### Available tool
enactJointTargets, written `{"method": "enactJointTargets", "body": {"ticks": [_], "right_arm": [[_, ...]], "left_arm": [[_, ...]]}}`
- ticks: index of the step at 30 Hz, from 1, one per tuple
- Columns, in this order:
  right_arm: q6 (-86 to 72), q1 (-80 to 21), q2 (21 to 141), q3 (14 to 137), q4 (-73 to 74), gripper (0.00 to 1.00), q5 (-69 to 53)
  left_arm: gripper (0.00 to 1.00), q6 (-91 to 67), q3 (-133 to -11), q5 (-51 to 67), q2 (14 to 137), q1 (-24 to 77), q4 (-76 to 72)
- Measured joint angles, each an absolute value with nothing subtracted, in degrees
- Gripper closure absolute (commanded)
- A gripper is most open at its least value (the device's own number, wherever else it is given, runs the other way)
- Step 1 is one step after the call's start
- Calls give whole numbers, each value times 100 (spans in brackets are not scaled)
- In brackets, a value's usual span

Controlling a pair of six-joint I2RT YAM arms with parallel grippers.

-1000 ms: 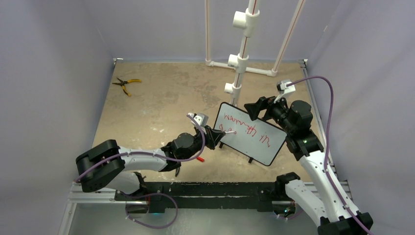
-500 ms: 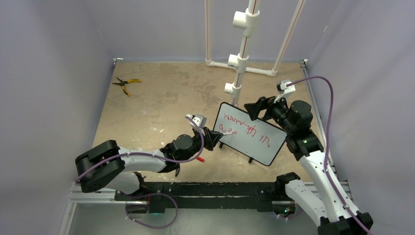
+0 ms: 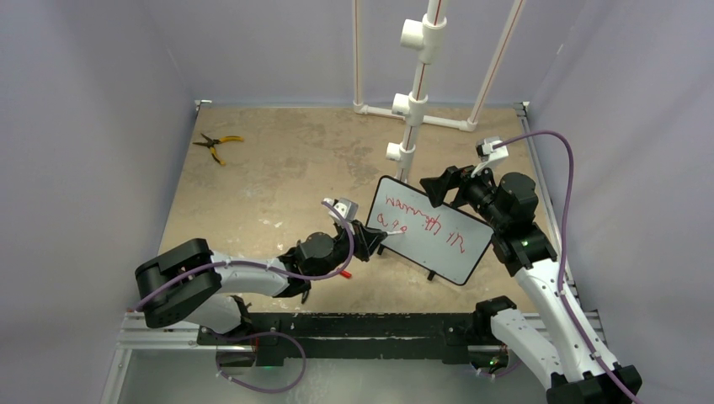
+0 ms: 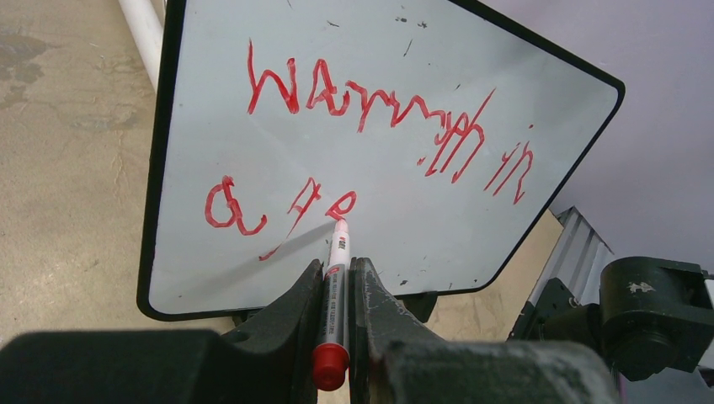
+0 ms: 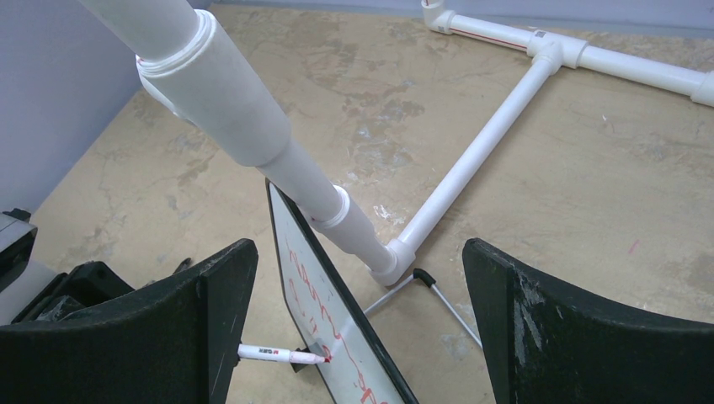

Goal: Write a sentence on the whiteboard

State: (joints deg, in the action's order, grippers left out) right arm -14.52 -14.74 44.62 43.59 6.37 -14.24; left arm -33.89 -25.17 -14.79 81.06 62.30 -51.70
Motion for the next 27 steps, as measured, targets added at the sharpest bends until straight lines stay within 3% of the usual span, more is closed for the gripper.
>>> {"method": "enactJointTargets", "body": {"ticks": [27], "right_arm": [[-1450, -1474, 4462, 4359, 637, 6, -1424]], "left_arm": [[100, -3385, -2775, -1479, 8114, 6316, -5236]]}}
